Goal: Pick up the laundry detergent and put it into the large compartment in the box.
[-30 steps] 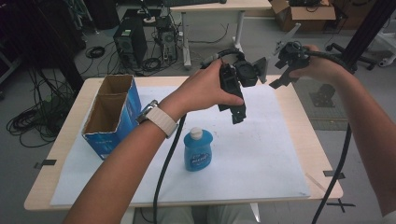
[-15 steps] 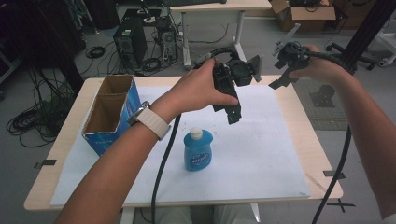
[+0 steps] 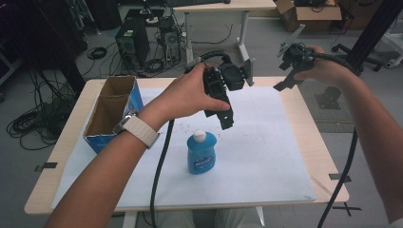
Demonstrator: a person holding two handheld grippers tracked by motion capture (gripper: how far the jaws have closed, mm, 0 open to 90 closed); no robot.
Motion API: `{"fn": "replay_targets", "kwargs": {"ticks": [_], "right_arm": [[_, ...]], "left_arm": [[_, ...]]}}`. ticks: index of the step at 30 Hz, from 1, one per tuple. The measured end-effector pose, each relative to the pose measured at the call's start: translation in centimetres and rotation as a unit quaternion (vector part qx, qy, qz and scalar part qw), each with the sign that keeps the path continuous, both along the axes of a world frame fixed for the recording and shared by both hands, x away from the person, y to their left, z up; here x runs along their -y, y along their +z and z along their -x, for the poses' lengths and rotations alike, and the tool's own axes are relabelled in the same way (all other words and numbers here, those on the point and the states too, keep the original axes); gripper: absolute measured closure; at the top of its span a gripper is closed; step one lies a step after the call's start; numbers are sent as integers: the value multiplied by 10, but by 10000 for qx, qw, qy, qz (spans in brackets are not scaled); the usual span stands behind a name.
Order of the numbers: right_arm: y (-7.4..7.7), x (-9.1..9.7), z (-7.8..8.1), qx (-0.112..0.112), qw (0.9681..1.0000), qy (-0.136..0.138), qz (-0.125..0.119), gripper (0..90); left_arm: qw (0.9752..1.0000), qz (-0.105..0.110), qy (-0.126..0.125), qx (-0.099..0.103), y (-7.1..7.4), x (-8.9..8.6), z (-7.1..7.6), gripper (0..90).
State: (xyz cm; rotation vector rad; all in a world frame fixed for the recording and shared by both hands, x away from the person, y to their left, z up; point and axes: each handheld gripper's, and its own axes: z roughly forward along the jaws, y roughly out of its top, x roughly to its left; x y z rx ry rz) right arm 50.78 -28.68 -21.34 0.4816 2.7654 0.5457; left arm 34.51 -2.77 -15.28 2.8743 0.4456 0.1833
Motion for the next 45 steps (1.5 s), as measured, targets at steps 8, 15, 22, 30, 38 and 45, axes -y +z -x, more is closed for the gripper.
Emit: {"fn": "replay_targets", "kwargs": {"ticks": [8, 15, 22, 30, 38, 45], "right_arm": [[-1, -3, 0, -11, 10000, 22, 5, 100], [0, -1, 0, 6, 10000, -9, 27, 100], [-1, -1, 0, 0, 10000, -18, 35, 100], [-3, -3, 0, -11, 10000, -8, 28, 100], [-3, -4, 0, -13, 10000, 2, 27, 100], [-3, -3, 0, -14, 10000, 1, 22, 100]], "left_arm": [[10000, 0, 49, -44, -10, -7, 1, 60], [9998, -155, 81, -110, -20, -14, -1, 63], [9995, -251, 94, -171, -29, -18, -2, 67], [9982, -362, 380, -291, -39, -24, -5, 67], [9973, -468, 417, -392, -51, -24, -5, 67], [9968, -511, 422, -445, -62, -23, -6, 68]]}}
